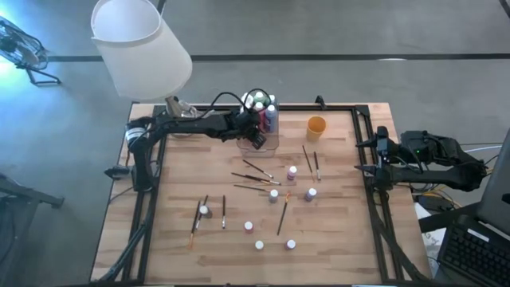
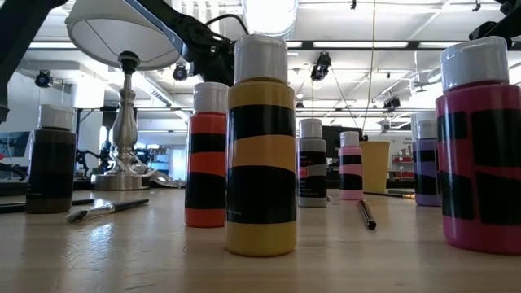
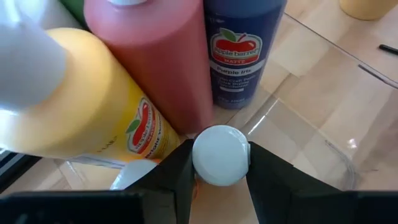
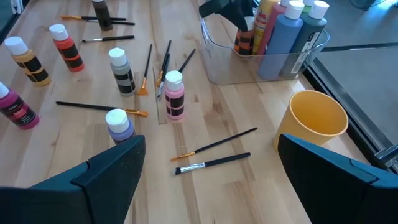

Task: Pick & Place Paint Supplies
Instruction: Put the small brown paint bottle into the bin

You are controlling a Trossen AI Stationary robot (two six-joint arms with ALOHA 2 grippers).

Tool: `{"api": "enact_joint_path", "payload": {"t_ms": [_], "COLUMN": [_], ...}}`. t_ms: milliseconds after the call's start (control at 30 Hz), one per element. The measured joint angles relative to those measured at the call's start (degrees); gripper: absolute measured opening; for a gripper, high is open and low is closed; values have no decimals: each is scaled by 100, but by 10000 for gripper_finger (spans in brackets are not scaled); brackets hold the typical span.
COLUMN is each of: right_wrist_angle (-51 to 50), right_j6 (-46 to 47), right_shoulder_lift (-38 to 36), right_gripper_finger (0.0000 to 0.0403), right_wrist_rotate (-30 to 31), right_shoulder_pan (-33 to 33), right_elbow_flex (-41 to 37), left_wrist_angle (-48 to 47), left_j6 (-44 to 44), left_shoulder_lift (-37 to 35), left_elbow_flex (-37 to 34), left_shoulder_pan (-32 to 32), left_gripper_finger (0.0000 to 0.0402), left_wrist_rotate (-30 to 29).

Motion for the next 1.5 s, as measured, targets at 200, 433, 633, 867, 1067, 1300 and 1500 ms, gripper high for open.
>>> {"api": "enact_joint_path", "payload": {"t_ms": [200, 433, 633, 867, 1067, 1300, 1500], "right_wrist_angle": [-1, -1, 0, -1, 0, 0, -1], "right_j6": [0, 0, 0, 0, 0, 0, 0], "right_shoulder_lift": [0, 0, -1, -1, -2, 0, 0], "right_gripper_finger": [364, 364, 364, 364, 364, 364, 364], "right_wrist_rotate": [0, 0, 0, 0, 0, 0, 0], "right_shoulder_pan": [-1, 0, -1, 0, 0, 0, 0], "right_elbow_flex": [0, 0, 0, 0, 0, 0, 0], "left_wrist_angle": [-322, -328, -337, -325, -256, -256, -257], "left_j6": [-3, 59, 82, 326, 386, 531, 541], "left_shoulder_lift": [-4, 1, 2, 6, 23, 23, 23], "left_elbow_flex": [196, 269, 266, 266, 264, 264, 260], "left_shoulder_pan": [26, 28, 33, 42, 67, 74, 72], "left_gripper_finger": [126, 135, 142, 146, 146, 147, 148], "left_wrist_rotate": [-107, -109, -101, -67, -50, 71, 89]}}
